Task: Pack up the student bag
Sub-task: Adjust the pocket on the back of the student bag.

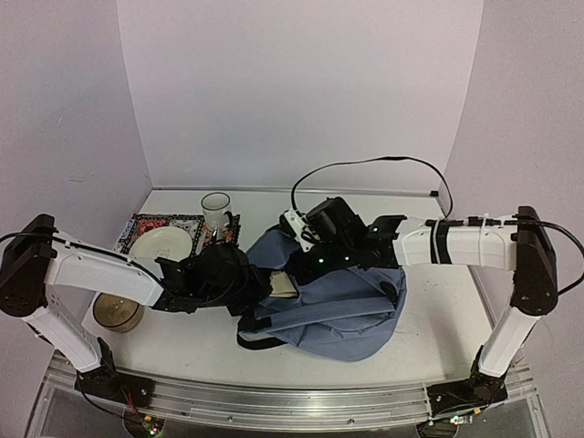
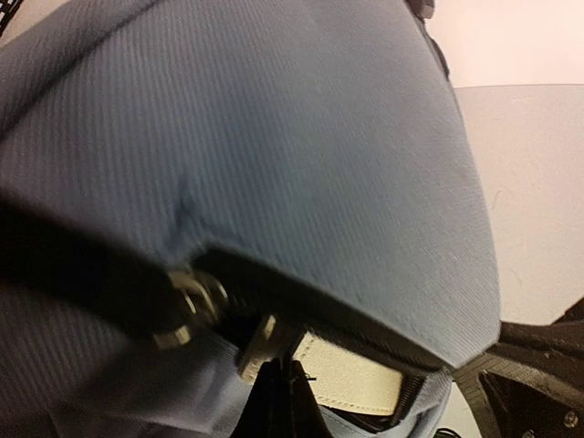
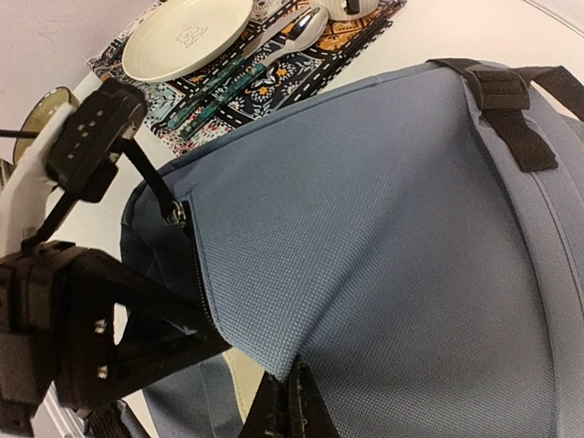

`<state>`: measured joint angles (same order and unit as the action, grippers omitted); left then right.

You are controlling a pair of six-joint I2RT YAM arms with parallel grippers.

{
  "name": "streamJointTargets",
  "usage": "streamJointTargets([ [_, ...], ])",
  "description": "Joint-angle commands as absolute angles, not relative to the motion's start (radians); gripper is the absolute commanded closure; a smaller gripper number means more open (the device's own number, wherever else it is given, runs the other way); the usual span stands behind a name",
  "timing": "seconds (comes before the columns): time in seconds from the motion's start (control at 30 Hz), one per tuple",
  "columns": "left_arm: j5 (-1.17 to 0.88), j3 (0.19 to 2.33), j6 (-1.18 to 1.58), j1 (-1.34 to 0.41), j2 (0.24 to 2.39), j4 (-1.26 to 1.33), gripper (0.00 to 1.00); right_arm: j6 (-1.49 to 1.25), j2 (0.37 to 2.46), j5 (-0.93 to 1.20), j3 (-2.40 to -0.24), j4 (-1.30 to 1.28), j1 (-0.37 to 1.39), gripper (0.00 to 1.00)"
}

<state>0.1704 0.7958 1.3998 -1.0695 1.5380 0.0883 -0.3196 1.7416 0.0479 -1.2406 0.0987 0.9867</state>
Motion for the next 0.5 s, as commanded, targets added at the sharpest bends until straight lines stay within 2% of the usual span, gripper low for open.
streamJointTargets([
  [0.0, 0.258, 0.809, 1.416, -1.074, 1.490, 0.220, 1.00, -0.334, 1.753, 0.141, -1.313, 0.218, 1.003, 1.00],
  [0.3, 0.338, 0.845, 1.358, -1.044, 1.566, 0.232, 1.00, -0.384, 1.755, 0.233, -1.255, 0.247, 1.004, 1.00],
  [0.47, 0.427, 0.723, 1.420, -1.043, 1.469, 0.230, 1.00, -0.396, 1.715, 0.162, -1.202, 0.258, 1.002, 1.00],
])
